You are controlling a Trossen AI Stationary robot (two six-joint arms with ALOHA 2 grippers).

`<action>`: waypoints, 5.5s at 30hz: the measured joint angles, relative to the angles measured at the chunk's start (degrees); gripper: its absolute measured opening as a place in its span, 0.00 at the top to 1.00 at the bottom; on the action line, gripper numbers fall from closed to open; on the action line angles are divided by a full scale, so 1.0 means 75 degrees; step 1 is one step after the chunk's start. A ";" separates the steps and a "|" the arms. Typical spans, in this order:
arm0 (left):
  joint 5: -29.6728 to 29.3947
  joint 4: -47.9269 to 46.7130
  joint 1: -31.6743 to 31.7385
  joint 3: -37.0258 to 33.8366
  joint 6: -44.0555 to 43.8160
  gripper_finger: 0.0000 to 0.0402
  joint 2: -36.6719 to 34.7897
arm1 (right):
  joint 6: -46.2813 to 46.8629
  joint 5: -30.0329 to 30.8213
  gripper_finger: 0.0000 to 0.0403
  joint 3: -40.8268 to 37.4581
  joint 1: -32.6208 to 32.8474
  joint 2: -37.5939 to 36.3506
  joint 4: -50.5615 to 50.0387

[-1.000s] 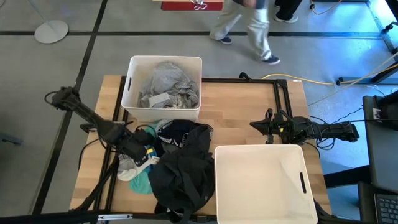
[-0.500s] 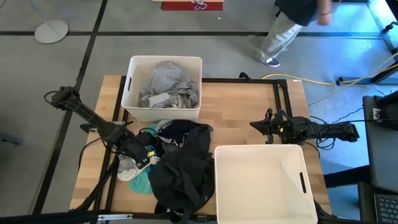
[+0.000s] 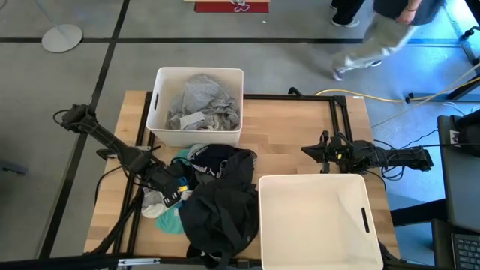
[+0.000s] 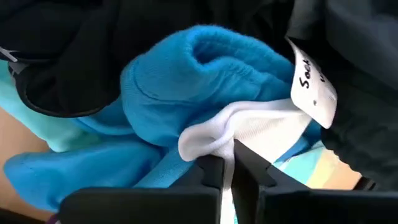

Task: Sort clothes
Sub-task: Put the white socks into the top left laundry bin, then put the gray socks into the top left laundry bin

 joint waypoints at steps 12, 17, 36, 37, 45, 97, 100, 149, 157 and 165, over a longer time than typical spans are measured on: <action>-0.0652 -0.0036 0.0000 0.0406 0.0057 0.98 -0.0951 | 0.0000 0.0003 0.99 0.0001 0.0000 -0.0002 0.0001; -0.1763 -0.0015 0.0008 0.1036 0.0795 0.99 -0.1315 | 0.0000 0.0111 0.99 0.0000 0.0000 0.0001 0.0009; -0.6756 0.0395 0.0026 0.2717 0.4607 0.98 -0.1697 | -0.0003 0.0114 0.99 0.0000 0.0000 -0.0002 0.0009; -0.7106 0.0617 0.0026 0.2738 0.4967 0.98 -0.1697 | 0.0000 0.0114 0.99 0.0000 0.0000 -0.0002 0.0009; -0.9231 0.2823 0.0297 0.2773 0.8224 0.98 -0.1697 | 0.0000 0.0114 0.99 0.0000 0.0000 -0.0002 0.0009; -0.5771 0.1583 0.7347 0.2561 0.7565 0.54 -0.1090 | 0.0026 0.0114 0.99 0.0000 0.0000 0.0001 0.0009; -0.4846 0.0628 0.7331 0.2561 0.6915 0.51 -0.1061 | 0.0032 0.0114 0.99 0.0000 0.0000 0.0001 0.0009; -0.0868 -0.2672 0.2072 0.2837 0.0837 0.50 -0.0949 | 0.0012 0.0114 0.99 0.0000 0.0000 0.0001 0.0009; -0.2358 -0.3752 0.1996 0.1946 0.0277 0.50 -0.0588 | 0.0006 0.0114 0.99 0.0001 0.0000 0.0001 0.0009; -0.4566 -0.3829 0.2330 0.1935 0.0530 0.50 -0.0569 | 0.0006 0.0114 0.99 0.0000 0.0000 0.0001 0.0009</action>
